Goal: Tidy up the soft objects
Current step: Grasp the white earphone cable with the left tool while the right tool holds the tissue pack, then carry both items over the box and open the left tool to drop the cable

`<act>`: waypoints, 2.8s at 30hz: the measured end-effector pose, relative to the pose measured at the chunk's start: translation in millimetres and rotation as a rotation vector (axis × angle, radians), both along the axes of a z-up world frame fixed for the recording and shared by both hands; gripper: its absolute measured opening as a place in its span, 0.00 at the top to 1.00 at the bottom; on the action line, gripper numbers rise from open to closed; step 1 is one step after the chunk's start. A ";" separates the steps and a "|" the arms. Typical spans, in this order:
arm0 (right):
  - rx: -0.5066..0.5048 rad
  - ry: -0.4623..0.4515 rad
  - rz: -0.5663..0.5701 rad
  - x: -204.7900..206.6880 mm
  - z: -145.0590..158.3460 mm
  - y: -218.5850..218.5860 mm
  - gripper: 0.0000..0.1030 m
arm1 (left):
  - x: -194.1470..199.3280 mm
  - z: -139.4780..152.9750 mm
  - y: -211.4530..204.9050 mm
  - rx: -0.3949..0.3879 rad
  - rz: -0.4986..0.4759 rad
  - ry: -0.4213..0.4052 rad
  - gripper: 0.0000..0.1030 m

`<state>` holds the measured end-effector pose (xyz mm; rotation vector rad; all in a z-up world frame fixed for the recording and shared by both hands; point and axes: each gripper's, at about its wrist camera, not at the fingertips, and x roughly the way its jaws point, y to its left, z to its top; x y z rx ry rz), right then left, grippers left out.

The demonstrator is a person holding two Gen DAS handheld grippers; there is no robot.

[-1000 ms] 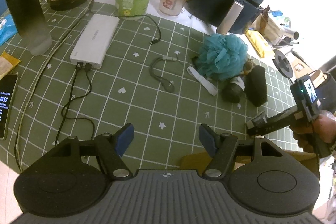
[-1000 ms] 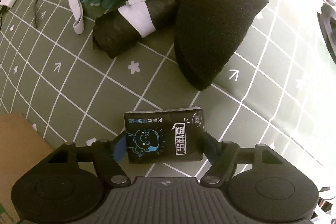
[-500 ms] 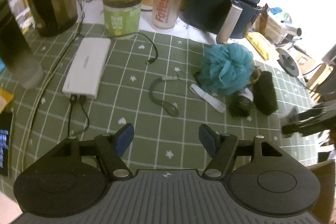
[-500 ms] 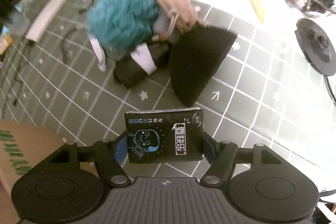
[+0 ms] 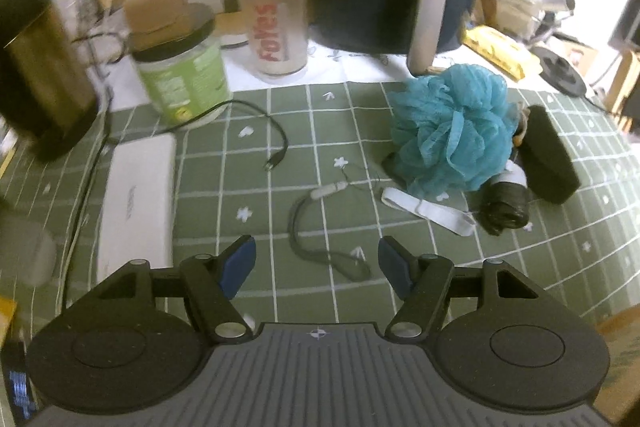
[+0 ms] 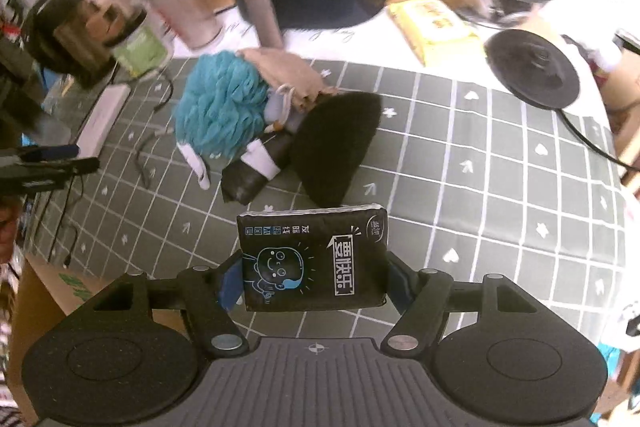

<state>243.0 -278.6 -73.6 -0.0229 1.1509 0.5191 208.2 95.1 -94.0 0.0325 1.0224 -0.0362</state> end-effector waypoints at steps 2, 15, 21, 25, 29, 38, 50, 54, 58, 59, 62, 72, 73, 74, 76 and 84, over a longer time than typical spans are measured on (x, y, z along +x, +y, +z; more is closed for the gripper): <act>0.014 -0.002 -0.024 -4.7 2.3 -6.9 0.30 | 9.6 -8.9 -1.9 0.024 -0.041 -0.001 0.36; 0.073 -0.022 -0.157 -40.4 18.8 -40.8 0.30 | 61.3 -57.0 -5.7 0.094 -0.222 0.024 0.52; 0.093 -0.019 -0.200 -50.9 22.5 -51.0 0.30 | 82.5 -70.4 -0.6 0.032 -0.255 0.057 0.72; 0.099 -0.021 -0.211 -55.3 24.4 -53.9 0.30 | 84.4 -69.2 -3.4 0.044 -0.299 0.072 0.82; 0.104 -0.026 -0.215 -57.1 26.2 -55.2 0.30 | 83.2 -68.7 -5.2 0.061 -0.317 0.097 0.91; 0.105 -0.040 -0.199 -59.8 28.6 -51.5 0.30 | 66.6 -65.1 -4.5 0.054 -0.276 0.111 0.91; 0.119 -0.080 -0.168 -72.2 39.4 -48.9 0.30 | 36.3 -7.1 -0.3 0.001 -0.182 -0.019 0.91; 0.132 -0.097 -0.152 -77.0 46.1 -46.1 0.30 | 27.5 14.5 0.1 -0.020 -0.146 -0.052 0.91; 0.143 -0.116 -0.128 -82.7 54.5 -42.2 0.30 | 15.9 38.1 -1.0 -0.037 -0.116 -0.089 0.91; 0.146 -0.121 -0.122 -84.1 56.7 -40.9 0.30 | 12.1 45.0 -1.4 -0.044 -0.108 -0.099 0.91; 0.156 -0.136 -0.100 -89.3 63.6 -37.3 0.30 | 1.1 65.3 -2.8 -0.069 -0.082 -0.127 0.91; 0.179 -0.159 -0.025 -109.4 76.0 -25.3 0.30 | -41.6 122.0 -20.3 -0.191 -0.081 -0.205 0.91; 0.180 -0.158 -0.016 -111.7 76.0 -24.1 0.30 | -46.0 125.5 -23.0 -0.203 -0.088 -0.209 0.91; 0.180 -0.157 -0.006 -114.3 75.7 -22.7 0.30 | -50.9 128.7 -26.9 -0.213 -0.095 -0.212 0.91; 0.180 -0.155 0.017 -120.2 74.9 -19.8 0.30 | -58.9 133.2 -33.6 -0.225 -0.107 -0.210 0.91; 0.182 -0.130 0.070 -140.7 64.7 -10.7 0.30 | -91.9 134.6 -62.6 -0.254 -0.145 -0.178 0.91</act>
